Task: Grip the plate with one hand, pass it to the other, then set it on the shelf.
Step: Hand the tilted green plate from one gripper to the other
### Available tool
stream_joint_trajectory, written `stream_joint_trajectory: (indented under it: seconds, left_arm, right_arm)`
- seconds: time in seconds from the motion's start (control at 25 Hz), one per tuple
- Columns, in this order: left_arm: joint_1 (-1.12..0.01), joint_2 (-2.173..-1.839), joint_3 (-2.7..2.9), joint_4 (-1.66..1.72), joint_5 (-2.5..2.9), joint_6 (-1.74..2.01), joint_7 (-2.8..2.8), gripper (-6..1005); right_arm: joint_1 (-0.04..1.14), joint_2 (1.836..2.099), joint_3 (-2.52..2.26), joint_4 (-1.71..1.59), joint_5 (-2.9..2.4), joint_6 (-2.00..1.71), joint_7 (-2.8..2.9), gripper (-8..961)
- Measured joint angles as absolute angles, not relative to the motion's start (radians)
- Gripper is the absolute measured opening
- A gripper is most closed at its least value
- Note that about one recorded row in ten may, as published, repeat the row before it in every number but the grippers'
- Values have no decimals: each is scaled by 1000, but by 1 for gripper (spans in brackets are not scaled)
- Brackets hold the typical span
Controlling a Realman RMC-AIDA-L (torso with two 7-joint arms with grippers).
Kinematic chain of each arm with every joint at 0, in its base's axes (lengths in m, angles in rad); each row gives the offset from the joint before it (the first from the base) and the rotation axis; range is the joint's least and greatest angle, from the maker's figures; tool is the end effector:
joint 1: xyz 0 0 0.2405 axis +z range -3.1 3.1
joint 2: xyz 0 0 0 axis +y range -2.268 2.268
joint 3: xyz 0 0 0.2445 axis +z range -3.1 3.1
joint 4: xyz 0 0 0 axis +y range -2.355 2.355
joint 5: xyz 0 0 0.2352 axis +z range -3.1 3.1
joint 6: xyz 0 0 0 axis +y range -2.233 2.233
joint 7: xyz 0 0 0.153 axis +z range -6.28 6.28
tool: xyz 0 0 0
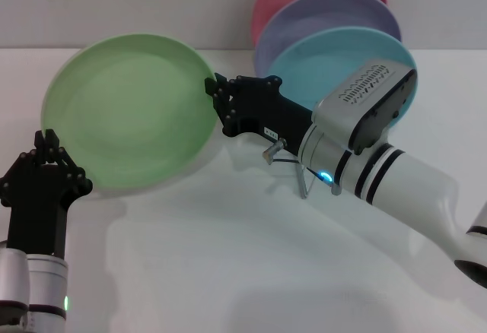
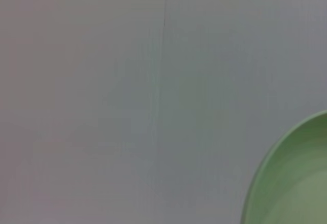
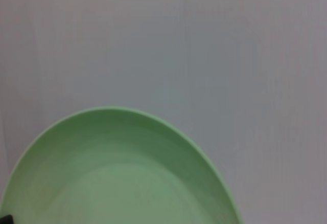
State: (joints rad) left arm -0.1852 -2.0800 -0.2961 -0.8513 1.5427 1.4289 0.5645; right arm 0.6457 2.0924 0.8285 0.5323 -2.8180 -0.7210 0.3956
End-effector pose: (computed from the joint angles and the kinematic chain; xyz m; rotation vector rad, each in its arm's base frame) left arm -0.2549 0.2516 -0.0832 -1.3515 -0.6072 -0.6610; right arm 0.1555 0.3844 -0.1394 -2.2717 0.4577 0.8537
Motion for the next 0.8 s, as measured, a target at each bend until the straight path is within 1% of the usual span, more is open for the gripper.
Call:
stream_joint_trajectory:
  seconds: [0.24, 0.8]
  left_arm:
    - [-187, -2080, -294, -851, 1543, 1429, 565, 52]
    - [-189, -2080, -281, -851, 1543, 1430, 563, 65]
  right_arm:
    - [646, 2092, 827, 532, -2808, -721, 378, 38]
    - [646, 2092, 819, 533, -2768, -721, 349, 18]
